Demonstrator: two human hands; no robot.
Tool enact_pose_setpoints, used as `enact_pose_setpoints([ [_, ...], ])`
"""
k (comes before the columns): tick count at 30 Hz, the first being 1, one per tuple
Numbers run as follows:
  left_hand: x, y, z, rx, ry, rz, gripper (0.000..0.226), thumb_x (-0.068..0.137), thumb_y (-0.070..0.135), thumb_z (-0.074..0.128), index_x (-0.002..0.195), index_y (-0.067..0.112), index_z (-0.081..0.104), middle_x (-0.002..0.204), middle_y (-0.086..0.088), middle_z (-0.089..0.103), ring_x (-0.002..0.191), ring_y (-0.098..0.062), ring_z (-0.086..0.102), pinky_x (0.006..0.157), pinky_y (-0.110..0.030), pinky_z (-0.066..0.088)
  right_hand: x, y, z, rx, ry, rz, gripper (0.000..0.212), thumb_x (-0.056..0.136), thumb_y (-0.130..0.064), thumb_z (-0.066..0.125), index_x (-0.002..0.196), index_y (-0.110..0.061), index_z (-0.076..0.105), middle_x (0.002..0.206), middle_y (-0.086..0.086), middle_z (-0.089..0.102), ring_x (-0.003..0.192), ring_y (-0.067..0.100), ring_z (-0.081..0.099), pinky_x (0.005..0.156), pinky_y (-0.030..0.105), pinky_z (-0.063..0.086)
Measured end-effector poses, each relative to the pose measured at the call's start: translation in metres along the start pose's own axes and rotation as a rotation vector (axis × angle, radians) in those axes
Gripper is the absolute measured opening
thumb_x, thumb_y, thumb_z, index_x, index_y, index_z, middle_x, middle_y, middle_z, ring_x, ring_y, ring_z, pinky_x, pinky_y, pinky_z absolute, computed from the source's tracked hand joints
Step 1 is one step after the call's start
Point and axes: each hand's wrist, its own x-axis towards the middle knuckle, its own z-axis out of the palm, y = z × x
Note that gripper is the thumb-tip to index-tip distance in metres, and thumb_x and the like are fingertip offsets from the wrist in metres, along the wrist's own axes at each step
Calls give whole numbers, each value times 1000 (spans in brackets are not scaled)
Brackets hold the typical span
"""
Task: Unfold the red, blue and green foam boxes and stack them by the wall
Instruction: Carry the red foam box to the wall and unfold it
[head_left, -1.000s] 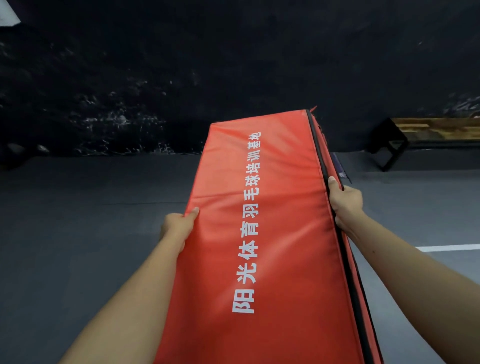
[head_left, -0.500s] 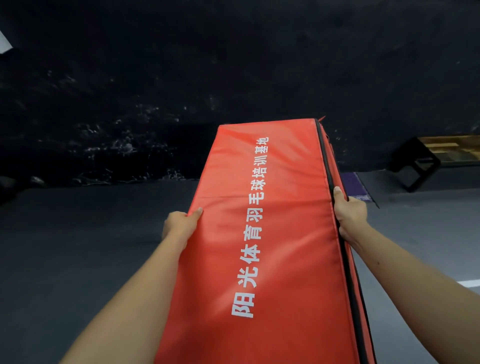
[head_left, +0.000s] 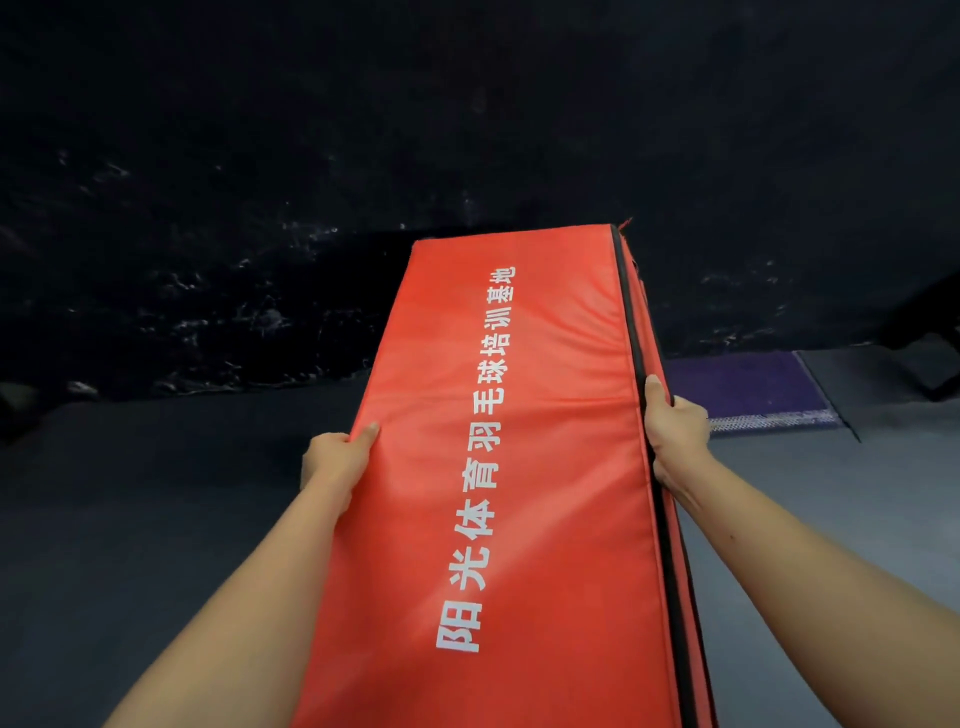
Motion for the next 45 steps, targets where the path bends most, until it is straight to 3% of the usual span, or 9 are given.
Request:
enact_pose_setpoints([
  [7,122,-6,0,-24,-33,-55,50,86,61,66,74,13,73,78,-7,73,76,-30,68,79,-44,59,31,17,126,-65,13,32,72,95,-54,55,86,17,61,70,13,57,65,24,55,60,33,41],
  [13,226,-12,6,8,-81,-78,40,89,57,66,72,21,67,81,-4,71,75,-26,66,79,-41,58,52,47,221,-169,64,51,65,93,-58,51,65,0,55,61,10,53,59,24,53,57,34,41],
  [21,316,-31,26,33,-102,-137,38,87,57,68,73,21,69,82,-4,71,79,-27,68,83,-42,59,68,79,310,-344,72,91,61,100,-51,48,56,-8,44,56,6,50,58,26,51,55,33,35],
  [26,327,-38,40,85,-80,-67,46,82,65,68,75,20,73,72,1,72,69,-22,69,68,-37,59,85,100,315,-415,109,158,64,97,-58,43,69,-2,58,73,15,64,78,37,65,70,41,51],
  [30,306,-30,53,158,-104,-26,46,83,64,69,72,19,72,68,0,70,65,-22,67,61,-33,54,93,95,296,-537,72,281,65,101,-56,36,106,-1,69,105,21,68,105,41,64,85,39,48],
  [33,276,-42,69,127,-136,-75,45,83,63,69,70,20,71,66,1,70,63,-21,67,63,-36,58,96,109,273,-627,-6,364,66,105,-50,32,126,5,62,130,29,62,121,44,58,100,44,45],
  [38,254,-46,85,116,-38,-99,46,86,62,66,71,18,69,67,0,68,66,-23,66,60,-31,48,101,122,260,-605,-29,374,61,106,-46,35,123,5,62,128,30,62,119,44,59,102,45,48],
  [41,248,-43,91,99,-15,-117,46,84,62,70,70,18,70,68,1,69,65,-21,66,64,-33,54,104,123,260,-630,-11,381,58,105,-44,38,134,5,46,140,30,53,130,44,51,106,45,41],
  [45,218,-39,109,149,7,-83,46,83,66,67,74,21,71,70,2,70,68,-22,67,68,-38,58,77,132,249,-864,36,249,79,93,-51,59,150,-5,29,155,23,32,144,41,29,116,51,27],
])
